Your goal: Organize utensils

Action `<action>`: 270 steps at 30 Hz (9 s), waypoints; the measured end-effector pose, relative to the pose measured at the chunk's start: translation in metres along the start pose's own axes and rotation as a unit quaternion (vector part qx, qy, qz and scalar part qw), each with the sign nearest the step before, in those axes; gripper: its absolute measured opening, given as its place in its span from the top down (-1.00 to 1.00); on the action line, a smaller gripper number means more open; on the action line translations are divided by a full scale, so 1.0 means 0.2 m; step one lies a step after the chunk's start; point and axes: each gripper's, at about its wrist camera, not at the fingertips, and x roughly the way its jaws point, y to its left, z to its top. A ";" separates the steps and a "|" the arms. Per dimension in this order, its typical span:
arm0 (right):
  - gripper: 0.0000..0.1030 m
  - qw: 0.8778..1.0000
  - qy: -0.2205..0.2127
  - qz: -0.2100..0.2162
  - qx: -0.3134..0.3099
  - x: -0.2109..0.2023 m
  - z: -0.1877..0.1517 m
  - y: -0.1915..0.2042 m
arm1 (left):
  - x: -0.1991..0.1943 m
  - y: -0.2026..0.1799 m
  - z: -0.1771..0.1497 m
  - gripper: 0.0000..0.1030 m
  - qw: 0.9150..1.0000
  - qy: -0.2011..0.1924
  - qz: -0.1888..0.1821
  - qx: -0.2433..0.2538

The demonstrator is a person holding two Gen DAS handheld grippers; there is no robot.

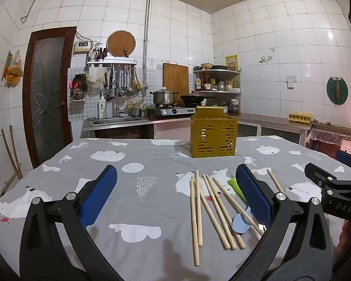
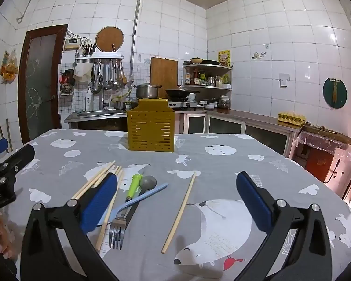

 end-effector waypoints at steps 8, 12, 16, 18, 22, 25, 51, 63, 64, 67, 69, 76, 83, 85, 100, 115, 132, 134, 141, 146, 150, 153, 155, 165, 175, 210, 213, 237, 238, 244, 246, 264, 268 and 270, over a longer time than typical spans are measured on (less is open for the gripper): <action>-0.93 1.000 0.000 -0.002 0.009 -0.01 0.00 -0.02 | 0.00 0.00 0.00 -0.91 1.000 0.004 0.000 -0.002; -0.93 1.000 -0.002 -0.003 0.011 0.00 0.01 -0.03 | 0.00 0.02 0.00 -0.91 1.000 0.005 0.000 -0.007; -0.93 1.000 -0.007 -0.005 0.010 -0.01 0.01 -0.02 | 0.01 -0.01 -0.03 -0.91 1.000 0.004 0.000 -0.008; -0.93 1.000 -0.008 -0.005 0.010 -0.02 0.01 -0.02 | 0.01 0.00 -0.02 -0.91 1.000 0.003 0.000 -0.007; -0.93 1.000 -0.009 -0.005 0.011 -0.02 0.01 -0.02 | 0.01 0.00 -0.02 -0.91 1.000 0.004 0.000 -0.006; -0.93 1.000 -0.009 -0.005 0.010 -0.02 0.00 -0.02 | 0.01 0.00 -0.02 -0.91 1.000 0.004 0.000 -0.005; -0.93 1.000 -0.009 -0.006 0.010 -0.03 0.01 -0.02 | 0.01 0.00 -0.01 -0.91 1.000 0.003 0.000 -0.003; -0.93 1.000 -0.009 -0.006 0.010 -0.03 0.01 -0.03 | 0.01 0.00 -0.01 -0.91 1.000 0.003 0.000 -0.002; -0.93 1.000 -0.009 -0.006 0.009 -0.03 0.01 -0.03 | 0.01 0.00 -0.01 -0.91 1.000 0.003 0.000 -0.002; -0.93 1.000 -0.009 -0.006 0.009 -0.03 0.01 -0.03 | 0.01 0.00 -0.01 -0.91 1.000 0.003 0.000 -0.002; -0.93 1.000 -0.008 -0.006 0.009 -0.03 0.01 -0.03 | 0.01 0.00 -0.01 -0.91 1.000 0.003 0.000 -0.002; -0.93 1.000 -0.007 -0.007 0.010 -0.03 0.01 -0.04 | 0.01 0.00 -0.01 -0.91 1.000 0.003 0.000 -0.002; -0.93 1.000 -0.007 -0.006 0.010 -0.03 0.01 -0.04 | 0.01 0.00 -0.01 -0.91 1.000 0.003 0.000 -0.002; -0.93 1.000 -0.007 -0.007 0.010 -0.03 0.02 -0.05 | 0.01 0.00 -0.01 -0.91 1.000 0.003 0.000 -0.002; -0.93 1.000 -0.007 -0.007 0.009 -0.03 0.02 -0.04 | 0.01 0.00 0.00 -0.91 1.000 0.004 -0.003 -0.004; -0.93 1.000 -0.007 -0.006 0.009 -0.02 0.01 -0.04 | -0.01 0.00 0.01 -0.91 1.000 0.004 -0.003 -0.004; -0.93 1.000 -0.007 -0.009 0.000 -0.02 0.00 -0.02 | -0.02 -0.01 0.02 -0.91 1.000 0.004 -0.015 -0.006; -0.93 1.000 -0.006 -0.010 -0.002 -0.01 0.00 -0.01 | -0.01 -0.02 0.02 -0.91 1.000 0.010 -0.015 -0.003; -0.93 1.000 -0.002 -0.011 0.007 0.00 0.03 -0.02 | 0.06 -0.01 0.06 -0.91 0.999 0.044 -0.021 -0.002; -0.93 1.000 0.005 -0.018 0.013 0.08 0.14 -0.06 | 0.15 0.02 0.15 -0.91 0.998 0.057 -0.021 0.000; -0.93 0.999 0.021 -0.037 0.008 0.20 0.22 -0.08 | 0.31 0.05 0.23 -0.91 0.995 0.092 -0.027 -0.009; -0.93 0.997 0.060 -0.042 0.008 0.36 0.24 -0.11 | 0.45 0.05 0.25 -0.90 0.992 0.123 -0.011 0.000; -0.93 0.995 0.088 -0.041 0.018 0.45 0.22 -0.13 | 0.57 0.06 0.24 -0.90 0.989 0.150 -0.014 0.001; -0.90 0.975 0.204 -0.062 0.060 0.84 0.06 -0.25 | 0.95 0.06 0.10 -0.90 0.966 0.256 -0.037 0.000; -0.72 0.963 0.252 -0.079 0.047 0.98 0.00 -0.24 | 1.10 0.06 -0.02 -0.76 0.948 0.314 -0.046 -0.006; 0.33 0.943 0.321 -0.059 0.063 1.23 0.00 -0.19 | 1.29 -0.03 -0.08 0.33 0.919 0.391 -0.041 -0.005; 0.53 0.943 0.322 -0.055 0.071 1.25 0.00 -0.20 | 1.31 -0.03 -0.07 0.44 0.918 0.394 -0.037 -0.008; 0.88 0.977 0.194 0.020 0.088 1.00 0.32 -0.16 | 1.16 0.01 0.15 0.89 0.943 0.326 -0.062 -0.039; 0.88 0.978 0.187 0.021 0.087 0.99 0.34 -0.15 | 1.14 0.01 0.18 0.89 0.947 0.314 -0.062 -0.036; 0.88 0.988 0.130 0.026 0.081 0.90 0.44 -0.14 | 1.01 0.00 0.36 0.90 0.969 0.238 -0.066 -0.029; 0.88 0.990 0.112 0.025 0.078 0.87 0.46 -0.14 | 0.97 0.01 0.41 0.90 0.975 0.210 -0.066 -0.028; 0.88 0.999 0.011 0.019 0.044 0.91 0.65 -0.13 | 1.00 0.08 0.60 0.91 0.991 0.108 -0.062 -0.052; 0.88 0.999 -0.007 0.024 0.040 0.93 0.69 -0.11 | 1.01 0.08 0.64 0.91 0.993 0.089 -0.060 -0.045; 0.88 0.999 -0.014 0.026 0.039 0.93 0.70 -0.11 | 1.01 0.08 0.65 0.91 0.994 0.083 -0.059 -0.044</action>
